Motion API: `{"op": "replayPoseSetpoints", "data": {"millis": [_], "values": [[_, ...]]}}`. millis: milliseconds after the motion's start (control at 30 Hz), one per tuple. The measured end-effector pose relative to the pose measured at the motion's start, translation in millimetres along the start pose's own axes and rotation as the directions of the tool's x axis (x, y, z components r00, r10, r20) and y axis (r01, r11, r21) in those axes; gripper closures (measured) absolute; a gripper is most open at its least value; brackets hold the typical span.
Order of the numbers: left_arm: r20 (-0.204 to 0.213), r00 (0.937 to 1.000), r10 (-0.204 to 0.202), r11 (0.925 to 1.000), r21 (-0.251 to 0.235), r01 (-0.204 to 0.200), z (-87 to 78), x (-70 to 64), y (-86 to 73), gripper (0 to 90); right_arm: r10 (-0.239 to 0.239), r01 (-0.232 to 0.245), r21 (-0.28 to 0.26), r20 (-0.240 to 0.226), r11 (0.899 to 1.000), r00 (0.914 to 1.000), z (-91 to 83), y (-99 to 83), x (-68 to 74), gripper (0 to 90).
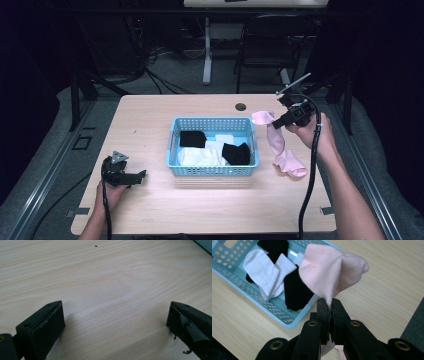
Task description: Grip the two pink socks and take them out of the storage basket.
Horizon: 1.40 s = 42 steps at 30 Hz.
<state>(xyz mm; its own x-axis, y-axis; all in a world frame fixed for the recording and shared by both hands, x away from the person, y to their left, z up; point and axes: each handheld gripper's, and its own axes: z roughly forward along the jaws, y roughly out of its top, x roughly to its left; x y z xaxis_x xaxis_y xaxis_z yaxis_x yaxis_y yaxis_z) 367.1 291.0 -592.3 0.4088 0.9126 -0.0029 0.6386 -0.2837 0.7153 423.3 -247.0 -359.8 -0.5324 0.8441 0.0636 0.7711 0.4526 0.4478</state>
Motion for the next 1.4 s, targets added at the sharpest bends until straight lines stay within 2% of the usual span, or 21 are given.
{"op": "replayPoseSetpoints", "data": {"millis": [400, 600, 800, 900, 1067, 1233, 1267, 1333, 1400], "values": [[0.000, 1.0000, -0.002, 1.0000, -0.002, 0.002, 0.1, -0.2, 0.0, 1.4, 0.068, -0.070, 0.052, 0.040, 0.996, 0.9969, 12.1, -18.7, -28.3, 87.0], [0.000, 1.0000, -0.004, 1.0000, -0.001, 0.004, 0.0, -0.3, -0.1, 1.4, 0.110, -0.113, 0.070, 0.046, 0.991, 0.9929, 26.8, -27.0, -40.4, 87.0], [-0.001, 1.0000, -0.004, 1.0000, -0.001, 0.004, 0.0, -0.4, -0.1, 1.4, 0.131, -0.136, 0.105, 0.051, 0.985, 0.9901, 46.0, -33.1, -49.3, 87.0], [-0.001, 1.0000, -0.004, 1.0000, -0.001, 0.004, 0.0, -0.4, -0.1, 1.4, 0.139, -0.144, 0.123, 0.044, 0.982, 0.9893, 56.9, -35.8, -52.3, 87.0], [0.000, 1.0000, -0.001, 1.0000, 0.001, 0.001, -0.2, -0.2, -0.1, 1.4, 0.161, -0.165, 0.124, 0.040, 0.978, 0.9861, 72.1, -38.8, -53.4, 86.9], [0.000, 1.0000, -0.002, 1.0000, 0.001, 0.002, -0.2, -0.2, -0.1, 1.4, 0.164, -0.169, 0.144, 0.044, 0.975, 0.9854, 82.4, -38.9, -55.5, 86.5], [0.000, 1.0000, -0.002, 1.0000, 0.001, 0.002, -0.2, -0.2, -0.1, 1.4, 0.181, -0.185, 0.128, 0.047, 0.974, 0.9824, 85.7, -39.6, -54.6, 86.3], [0.000, 1.0000, -0.001, 1.0000, 0.001, 0.001, -0.2, -0.2, -0.1, 1.4, 0.171, -0.177, 0.147, 0.053, 0.973, 0.9839, 88.8, -39.4, -55.9, 86.3], [0.000, 1.0000, -0.002, 1.0000, 0.001, 0.002, -0.2, -0.2, -0.1, 1.4, 0.188, -0.195, 0.134, 0.058, 0.972, 0.9804, 94.4, -40.9, -55.8, 86.3]]}}
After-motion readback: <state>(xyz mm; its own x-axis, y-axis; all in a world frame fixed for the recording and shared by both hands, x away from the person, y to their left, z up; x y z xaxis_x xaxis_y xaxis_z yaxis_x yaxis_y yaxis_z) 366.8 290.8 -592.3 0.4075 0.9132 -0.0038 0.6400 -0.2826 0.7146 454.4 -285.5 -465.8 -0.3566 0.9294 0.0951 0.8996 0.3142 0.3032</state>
